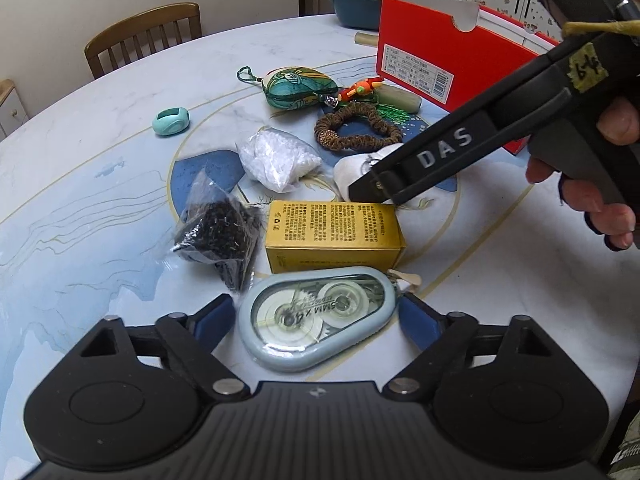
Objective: Organize objects
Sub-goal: 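Grasp the blue tape dispenser with the left tool while the right tool grasps the white plush toy, then carry the dispenser and plush toy into the shoebox and open both tools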
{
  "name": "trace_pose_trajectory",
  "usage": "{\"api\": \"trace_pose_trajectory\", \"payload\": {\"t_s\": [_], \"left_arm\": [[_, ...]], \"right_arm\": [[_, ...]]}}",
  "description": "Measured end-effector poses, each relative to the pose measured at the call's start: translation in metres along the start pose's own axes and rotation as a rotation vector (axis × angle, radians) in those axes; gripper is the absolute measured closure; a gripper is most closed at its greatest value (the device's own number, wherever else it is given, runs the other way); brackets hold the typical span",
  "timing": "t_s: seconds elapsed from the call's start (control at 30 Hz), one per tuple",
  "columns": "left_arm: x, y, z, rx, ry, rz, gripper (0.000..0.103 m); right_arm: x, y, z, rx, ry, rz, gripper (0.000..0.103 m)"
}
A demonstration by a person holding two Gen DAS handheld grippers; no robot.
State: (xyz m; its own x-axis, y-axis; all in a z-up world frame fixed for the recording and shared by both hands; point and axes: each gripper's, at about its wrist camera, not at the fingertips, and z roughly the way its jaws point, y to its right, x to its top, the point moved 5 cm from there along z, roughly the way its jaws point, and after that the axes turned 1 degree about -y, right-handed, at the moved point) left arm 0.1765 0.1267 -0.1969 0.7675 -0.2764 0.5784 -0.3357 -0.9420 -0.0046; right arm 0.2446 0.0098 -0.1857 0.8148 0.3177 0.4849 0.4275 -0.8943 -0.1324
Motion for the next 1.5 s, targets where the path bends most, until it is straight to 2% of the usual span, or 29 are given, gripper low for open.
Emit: {"api": "trace_pose_trajectory", "payload": {"t_s": [0.1, 0.27, 0.33, 0.4, 0.63, 0.93, 1.27, 1.5], "left_arm": [[0.000, 0.001, -0.001, 0.004, 0.000, -0.006, 0.019], [-0.003, 0.001, -0.004, 0.009, -0.001, -0.014, 0.020], [-0.004, 0.001, -0.005, 0.008, -0.002, -0.021, 0.020], [-0.004, 0.001, -0.005, 0.006, -0.003, -0.028, 0.021], [-0.003, -0.002, -0.012, -0.004, -0.003, -0.079, 0.023], [0.017, 0.004, -0.036, -0.028, 0.036, -0.110, 0.023], [0.071, 0.024, -0.058, -0.028, 0.118, -0.097, 0.023], [0.120, 0.054, -0.062, -0.026, 0.174, -0.069, 0.023]], "right_arm": [[0.000, -0.005, 0.002, 0.020, -0.002, -0.015, 0.036], [-0.001, -0.011, 0.000, 0.060, 0.007, -0.025, 0.057], [-0.002, -0.013, -0.001, 0.083, 0.010, -0.026, 0.069], [-0.002, -0.014, -0.003, 0.082, 0.017, -0.027, 0.072], [-0.005, -0.003, -0.013, 0.070, 0.048, 0.005, 0.075], [-0.016, 0.011, -0.044, 0.092, 0.069, 0.030, 0.075], [-0.013, 0.031, -0.095, 0.118, 0.131, 0.020, 0.074], [-0.010, 0.065, -0.126, 0.115, 0.178, 0.034, 0.074]]}}
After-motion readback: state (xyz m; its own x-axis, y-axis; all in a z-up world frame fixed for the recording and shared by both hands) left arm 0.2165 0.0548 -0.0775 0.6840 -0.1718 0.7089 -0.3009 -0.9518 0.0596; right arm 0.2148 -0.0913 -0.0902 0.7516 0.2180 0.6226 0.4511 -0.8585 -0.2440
